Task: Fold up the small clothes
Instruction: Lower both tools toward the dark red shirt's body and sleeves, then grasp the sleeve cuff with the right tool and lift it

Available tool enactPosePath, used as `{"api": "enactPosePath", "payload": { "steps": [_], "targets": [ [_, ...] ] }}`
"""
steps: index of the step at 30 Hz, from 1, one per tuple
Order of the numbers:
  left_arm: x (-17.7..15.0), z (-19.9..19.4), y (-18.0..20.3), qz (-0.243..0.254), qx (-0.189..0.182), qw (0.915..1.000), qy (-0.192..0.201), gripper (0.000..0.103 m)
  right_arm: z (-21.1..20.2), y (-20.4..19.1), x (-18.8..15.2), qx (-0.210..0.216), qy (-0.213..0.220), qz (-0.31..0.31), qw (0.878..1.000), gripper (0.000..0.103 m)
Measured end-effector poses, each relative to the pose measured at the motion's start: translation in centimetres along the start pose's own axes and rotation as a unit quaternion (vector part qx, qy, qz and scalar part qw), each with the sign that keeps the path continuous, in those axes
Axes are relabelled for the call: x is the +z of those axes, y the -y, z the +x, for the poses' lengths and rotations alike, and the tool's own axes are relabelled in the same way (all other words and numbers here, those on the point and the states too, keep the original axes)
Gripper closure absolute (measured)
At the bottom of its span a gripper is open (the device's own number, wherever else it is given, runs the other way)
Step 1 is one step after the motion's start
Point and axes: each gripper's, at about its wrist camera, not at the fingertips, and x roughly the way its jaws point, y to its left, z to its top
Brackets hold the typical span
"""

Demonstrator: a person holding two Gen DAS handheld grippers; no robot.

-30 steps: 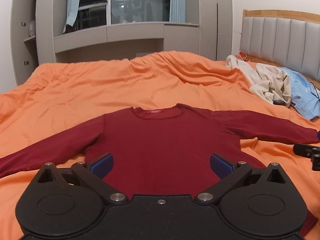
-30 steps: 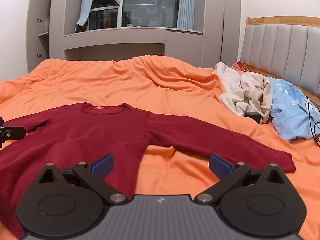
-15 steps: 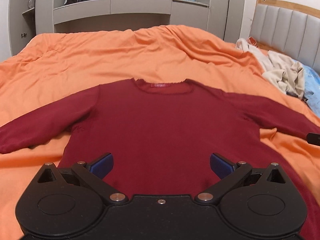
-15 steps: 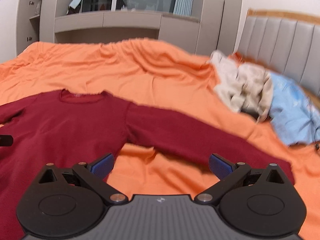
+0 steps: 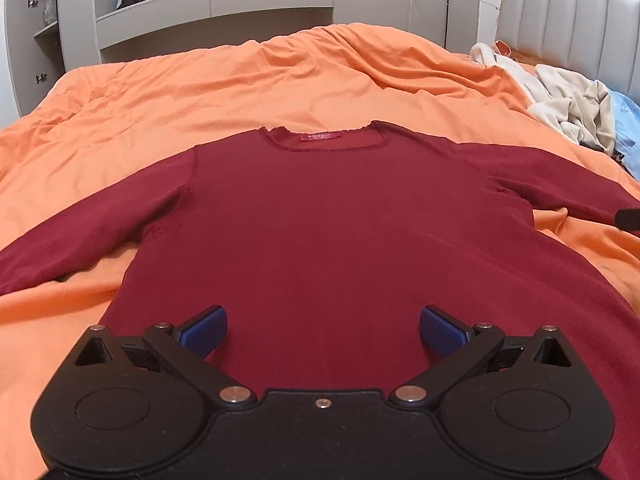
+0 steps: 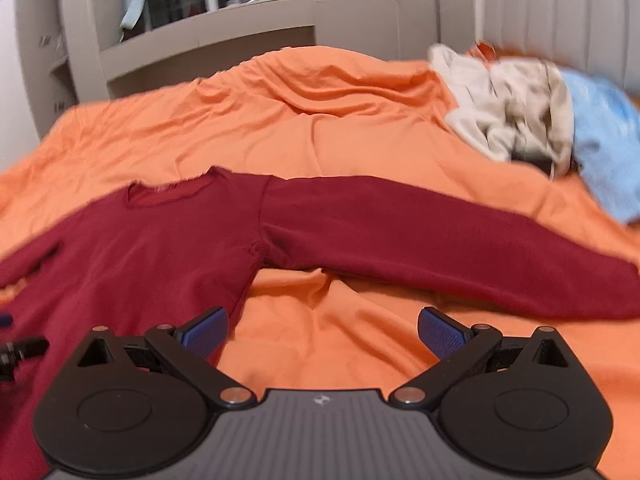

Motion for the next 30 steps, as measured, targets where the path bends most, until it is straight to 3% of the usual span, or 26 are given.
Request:
{"api": "enactPosePath", "payload": {
  "steps": [3,6,9,13,16,20,24,25,28,30],
  "targets": [
    [0.0,0.1,-0.2,-0.008,-0.002,0.9999,-0.005,0.0,-0.1,3.2,0.1,-0.002,0.024,0.067,0.997,0.0],
    [-0.1,0.2,-0.3,-0.014,-0.003,0.9999,-0.007,0.0,-0.4,6.1,0.1,-0.056,0.062,0.098,0.992,0.0],
    [-0.2,0.2,-0.2,-0.014,-0.001,0.9999,-0.007,0.0,-0.2,9.4,0.4,-0.103,0.073,0.146,0.981,0.0],
    [-0.3,0.2,-0.2,-0.013,0.001,0.9999,-0.006,0.0,0.7,14.4,-0.1,-0.141,0.05,0.263,0.953,0.0],
    [-0.3,0.2,-0.2,-0.013,0.002,0.9999,-0.006,0.0,1.0,17.3,-0.9,-0.132,0.055,0.324,0.935,0.0],
    [-0.3,0.2,-0.2,-0.013,0.002,0.9999,-0.006,0.001,1.8,19.4,-1.1,-0.15,0.081,0.352,0.92,0.0],
    [-0.4,0.2,-0.2,-0.013,0.003,0.9999,-0.009,0.0,2.9,20.2,-1.9,-0.169,0.103,0.397,0.896,0.002],
    [-0.4,0.3,-0.2,-0.012,0.004,0.9999,-0.009,0.0,3.0,20.3,-2.0,-0.176,0.11,0.402,0.892,0.004],
    [-0.5,0.4,0.0,-0.008,0.008,0.9999,-0.01,0.0,2.8,20.1,-2.2,-0.209,0.133,0.412,0.877,0.025],
    [-0.5,0.3,0.1,-0.006,0.01,0.9999,-0.01,0.0,2.8,20.4,-2.1,-0.221,0.141,0.417,0.87,0.051]
  ]
}}
